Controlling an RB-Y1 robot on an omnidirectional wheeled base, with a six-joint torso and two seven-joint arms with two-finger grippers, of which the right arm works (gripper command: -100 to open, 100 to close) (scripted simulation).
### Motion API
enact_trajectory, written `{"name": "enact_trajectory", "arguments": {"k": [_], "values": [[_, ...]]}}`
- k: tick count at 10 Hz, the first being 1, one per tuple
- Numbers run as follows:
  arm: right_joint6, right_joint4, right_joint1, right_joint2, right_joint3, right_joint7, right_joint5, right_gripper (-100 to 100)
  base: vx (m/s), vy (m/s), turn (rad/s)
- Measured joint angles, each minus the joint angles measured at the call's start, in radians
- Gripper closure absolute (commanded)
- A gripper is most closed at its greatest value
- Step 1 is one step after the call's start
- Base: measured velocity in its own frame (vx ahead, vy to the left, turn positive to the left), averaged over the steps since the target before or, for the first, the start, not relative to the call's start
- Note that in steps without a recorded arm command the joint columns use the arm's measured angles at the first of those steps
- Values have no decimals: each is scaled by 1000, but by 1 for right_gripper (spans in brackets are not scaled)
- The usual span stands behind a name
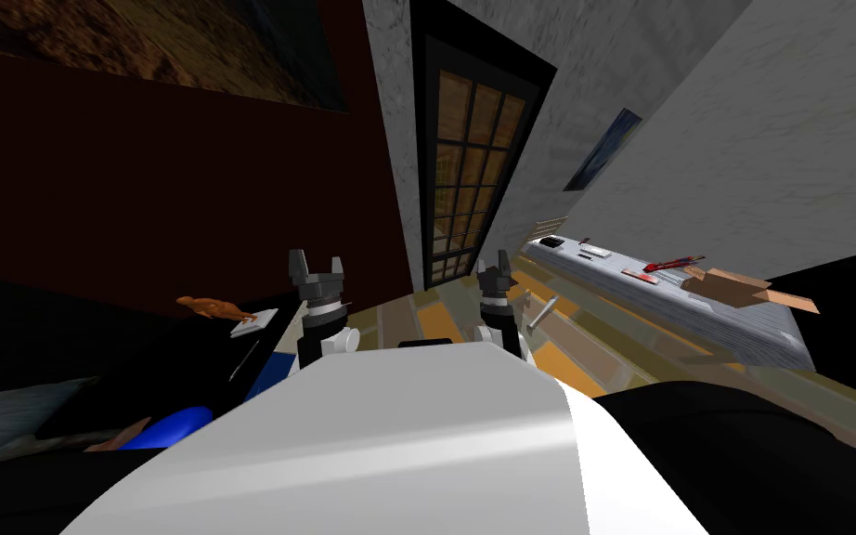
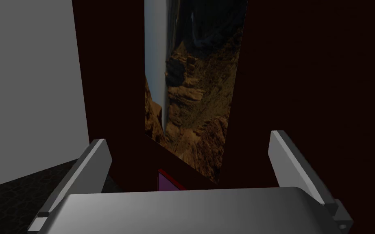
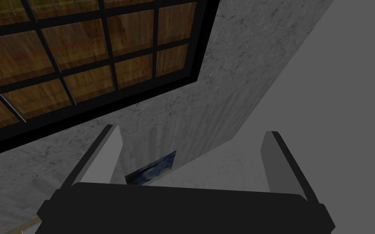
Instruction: Pull the door open
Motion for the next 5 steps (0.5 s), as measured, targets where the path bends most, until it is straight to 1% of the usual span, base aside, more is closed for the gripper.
{"name": "enact_trajectory", "arguments": {"k": [1,3,5], "values": [[-1,13,-4,-3,-2,8,6,-100,63,-4,41],[-16,57,-21,-12,-14,48,19,-100,70,-7,44],[-26,85,-25,-25,-27,77,27,-100,62,-11,38]]}}
